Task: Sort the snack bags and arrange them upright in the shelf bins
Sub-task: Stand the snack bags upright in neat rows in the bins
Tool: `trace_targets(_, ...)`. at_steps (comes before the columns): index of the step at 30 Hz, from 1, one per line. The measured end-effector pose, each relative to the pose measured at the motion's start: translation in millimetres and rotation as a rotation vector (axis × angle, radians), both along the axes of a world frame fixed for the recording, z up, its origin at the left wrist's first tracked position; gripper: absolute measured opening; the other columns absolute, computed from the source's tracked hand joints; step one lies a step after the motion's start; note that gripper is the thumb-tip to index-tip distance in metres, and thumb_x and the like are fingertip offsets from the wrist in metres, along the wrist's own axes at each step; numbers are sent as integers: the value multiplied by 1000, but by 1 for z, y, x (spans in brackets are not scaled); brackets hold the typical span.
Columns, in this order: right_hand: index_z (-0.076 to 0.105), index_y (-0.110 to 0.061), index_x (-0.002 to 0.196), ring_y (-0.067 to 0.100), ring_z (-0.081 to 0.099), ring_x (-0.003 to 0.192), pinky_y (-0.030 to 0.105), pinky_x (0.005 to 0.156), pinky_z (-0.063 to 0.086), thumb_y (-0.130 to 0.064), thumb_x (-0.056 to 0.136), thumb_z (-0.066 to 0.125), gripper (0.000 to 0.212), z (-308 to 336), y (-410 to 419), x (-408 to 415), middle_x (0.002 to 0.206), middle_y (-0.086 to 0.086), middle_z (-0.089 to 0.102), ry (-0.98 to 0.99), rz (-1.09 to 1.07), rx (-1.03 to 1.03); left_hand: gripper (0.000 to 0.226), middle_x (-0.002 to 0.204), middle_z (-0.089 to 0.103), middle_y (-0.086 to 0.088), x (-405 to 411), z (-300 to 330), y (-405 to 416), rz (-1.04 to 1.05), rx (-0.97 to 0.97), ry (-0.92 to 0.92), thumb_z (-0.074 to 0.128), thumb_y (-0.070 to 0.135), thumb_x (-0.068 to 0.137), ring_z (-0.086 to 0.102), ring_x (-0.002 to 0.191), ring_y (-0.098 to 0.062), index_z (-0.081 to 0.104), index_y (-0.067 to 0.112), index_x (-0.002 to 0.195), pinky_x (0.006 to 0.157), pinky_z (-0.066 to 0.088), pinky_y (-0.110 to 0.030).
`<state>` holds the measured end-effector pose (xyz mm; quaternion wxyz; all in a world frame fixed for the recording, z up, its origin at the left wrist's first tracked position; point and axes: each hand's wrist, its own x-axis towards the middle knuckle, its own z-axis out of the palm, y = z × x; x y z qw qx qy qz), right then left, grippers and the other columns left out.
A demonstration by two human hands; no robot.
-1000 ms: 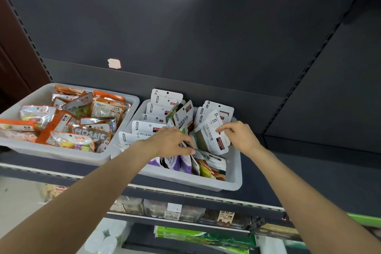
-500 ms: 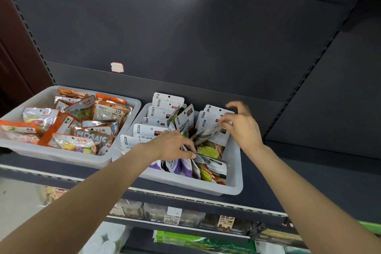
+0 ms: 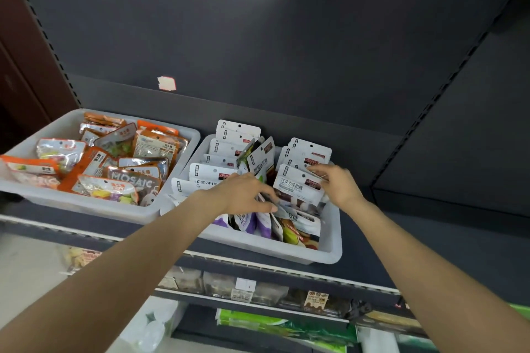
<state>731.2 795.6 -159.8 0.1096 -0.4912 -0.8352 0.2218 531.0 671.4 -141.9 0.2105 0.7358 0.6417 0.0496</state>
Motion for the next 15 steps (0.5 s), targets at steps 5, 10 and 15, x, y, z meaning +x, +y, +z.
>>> trace_targets(5,48,-21,138,25,46,127,34,102,45,7,92,44,54,-7,-5,1,144,9,40,-53,4,68,41,121,61,-1,2,-4,-3,-3,36,20,48,50,93,43,120,-18,51,36,131,92,33,-33)
trace_targets(10,52,-23,133,3,55,107,14,90,40,-23,93,57,40,17,-40,16,119,-5,59,190,71,-30,50,133,54,-2,2,-3,-8,-6,55,64,46,49,94,42,125,-18,35,41,142,99,35,-35)
trace_targets(15,69,-15,113,7,62,99,23,87,50,-19,91,61,24,18,-54,24,111,-2,68,13,141,-177,55,132,53,-2,5,-6,-6,37,53,61,50,50,92,48,117,-21,30,33,141,95,38,-34)
